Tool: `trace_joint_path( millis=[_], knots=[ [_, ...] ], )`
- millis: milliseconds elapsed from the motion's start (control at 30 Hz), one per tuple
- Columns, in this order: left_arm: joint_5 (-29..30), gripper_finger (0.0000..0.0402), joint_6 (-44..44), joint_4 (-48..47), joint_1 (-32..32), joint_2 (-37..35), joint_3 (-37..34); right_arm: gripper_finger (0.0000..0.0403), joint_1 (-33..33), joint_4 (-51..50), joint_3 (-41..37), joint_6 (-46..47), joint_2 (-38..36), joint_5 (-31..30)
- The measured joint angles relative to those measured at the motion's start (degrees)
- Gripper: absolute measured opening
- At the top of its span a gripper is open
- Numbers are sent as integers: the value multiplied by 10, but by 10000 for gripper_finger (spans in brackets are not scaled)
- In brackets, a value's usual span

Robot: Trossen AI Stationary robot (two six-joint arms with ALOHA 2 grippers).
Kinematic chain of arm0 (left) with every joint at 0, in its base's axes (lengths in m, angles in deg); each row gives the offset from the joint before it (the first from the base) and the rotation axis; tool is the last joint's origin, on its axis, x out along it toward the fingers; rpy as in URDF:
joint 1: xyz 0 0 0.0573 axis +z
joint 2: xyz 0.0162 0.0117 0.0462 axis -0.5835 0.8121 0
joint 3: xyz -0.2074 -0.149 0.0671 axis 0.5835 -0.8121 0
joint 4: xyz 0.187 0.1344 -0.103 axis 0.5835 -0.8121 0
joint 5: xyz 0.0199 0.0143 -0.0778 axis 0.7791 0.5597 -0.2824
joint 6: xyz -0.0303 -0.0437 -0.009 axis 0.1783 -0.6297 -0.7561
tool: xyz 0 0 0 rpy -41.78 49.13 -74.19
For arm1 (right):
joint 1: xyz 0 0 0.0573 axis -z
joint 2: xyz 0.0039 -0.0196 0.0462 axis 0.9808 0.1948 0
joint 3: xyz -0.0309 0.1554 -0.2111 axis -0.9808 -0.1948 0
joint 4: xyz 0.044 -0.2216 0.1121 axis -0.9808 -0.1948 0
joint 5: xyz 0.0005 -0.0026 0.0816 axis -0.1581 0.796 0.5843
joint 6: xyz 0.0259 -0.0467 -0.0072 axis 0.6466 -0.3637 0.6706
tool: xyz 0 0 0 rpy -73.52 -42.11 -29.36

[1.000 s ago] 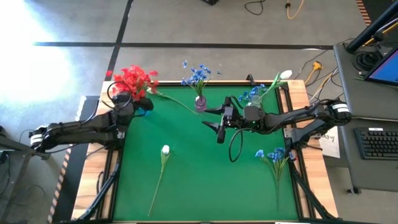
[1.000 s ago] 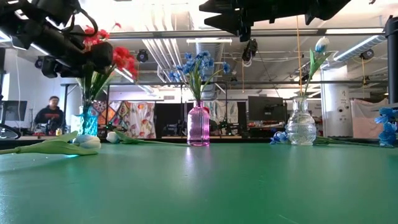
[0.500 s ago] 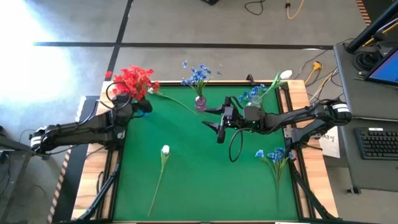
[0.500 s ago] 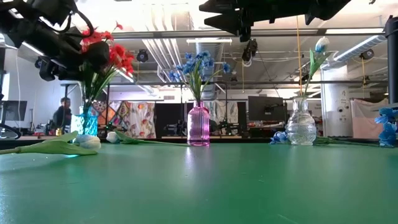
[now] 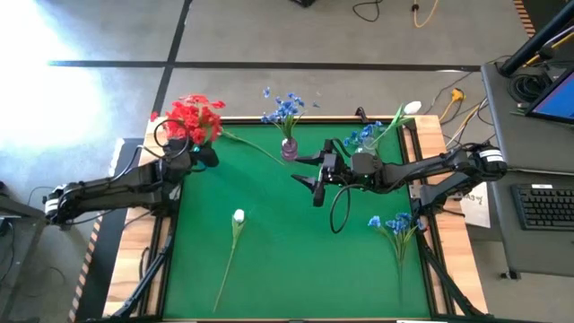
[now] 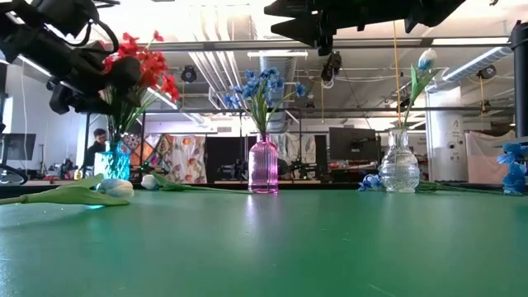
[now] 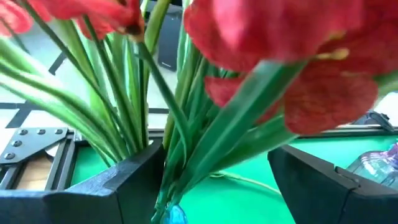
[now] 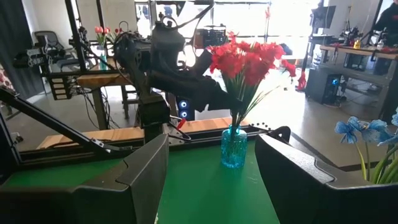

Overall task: Sort flowers into vase by color
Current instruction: Put the red flowers into the blue vase

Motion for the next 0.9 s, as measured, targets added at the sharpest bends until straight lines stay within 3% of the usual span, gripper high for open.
trace_joint_path(
  millis=[267,567,900],
  knots=[
    [-35,277,-22,-23,0,-12,1,233,0,0,0,0,0,0],
    [-41,277,-85,-187,0,-6,66,233,0,0,0,-1,0,0],
    [-65,277,-95,-215,0,7,85,233,0,0,0,-5,0,0]
  ],
)
